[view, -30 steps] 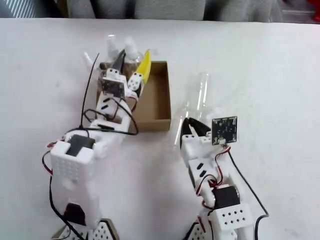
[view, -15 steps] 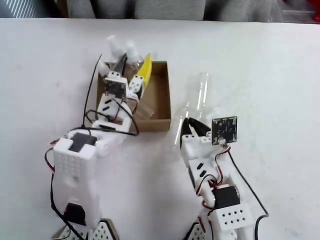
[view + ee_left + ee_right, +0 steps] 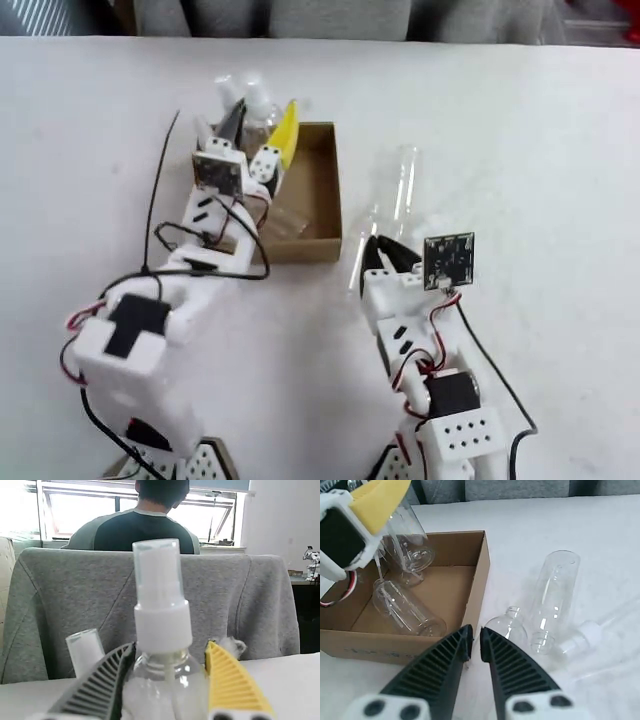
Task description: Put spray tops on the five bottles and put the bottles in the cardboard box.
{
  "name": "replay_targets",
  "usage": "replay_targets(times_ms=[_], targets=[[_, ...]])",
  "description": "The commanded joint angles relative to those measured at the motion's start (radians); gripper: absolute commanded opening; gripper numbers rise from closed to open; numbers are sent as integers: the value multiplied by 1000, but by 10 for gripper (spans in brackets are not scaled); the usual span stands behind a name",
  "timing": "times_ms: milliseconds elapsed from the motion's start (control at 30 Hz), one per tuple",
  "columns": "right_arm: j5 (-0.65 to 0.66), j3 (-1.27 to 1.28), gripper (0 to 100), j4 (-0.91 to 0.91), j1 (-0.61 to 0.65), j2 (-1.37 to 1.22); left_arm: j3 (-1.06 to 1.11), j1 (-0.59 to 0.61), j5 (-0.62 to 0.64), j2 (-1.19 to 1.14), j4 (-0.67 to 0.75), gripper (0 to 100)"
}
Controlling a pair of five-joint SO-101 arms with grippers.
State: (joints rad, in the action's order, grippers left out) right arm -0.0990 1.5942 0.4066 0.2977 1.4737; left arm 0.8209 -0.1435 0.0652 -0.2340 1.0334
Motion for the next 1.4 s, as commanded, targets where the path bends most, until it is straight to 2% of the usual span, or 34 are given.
replay_targets(times_ms=[0, 167, 433, 1167, 1367], targets=[[12, -12, 18, -13, 4, 12, 18, 12, 9, 209, -157, 27], [12, -12, 18, -10, 4, 12, 87, 41, 11, 397, -284, 27], [12, 2, 19, -18, 4, 12, 218, 139, 11, 590, -371, 27], [12, 3, 17, -18, 4, 12, 391, 196, 9, 590, -377, 30], [12, 3, 17, -18, 2, 12, 319, 196, 9, 440, -370, 31]])
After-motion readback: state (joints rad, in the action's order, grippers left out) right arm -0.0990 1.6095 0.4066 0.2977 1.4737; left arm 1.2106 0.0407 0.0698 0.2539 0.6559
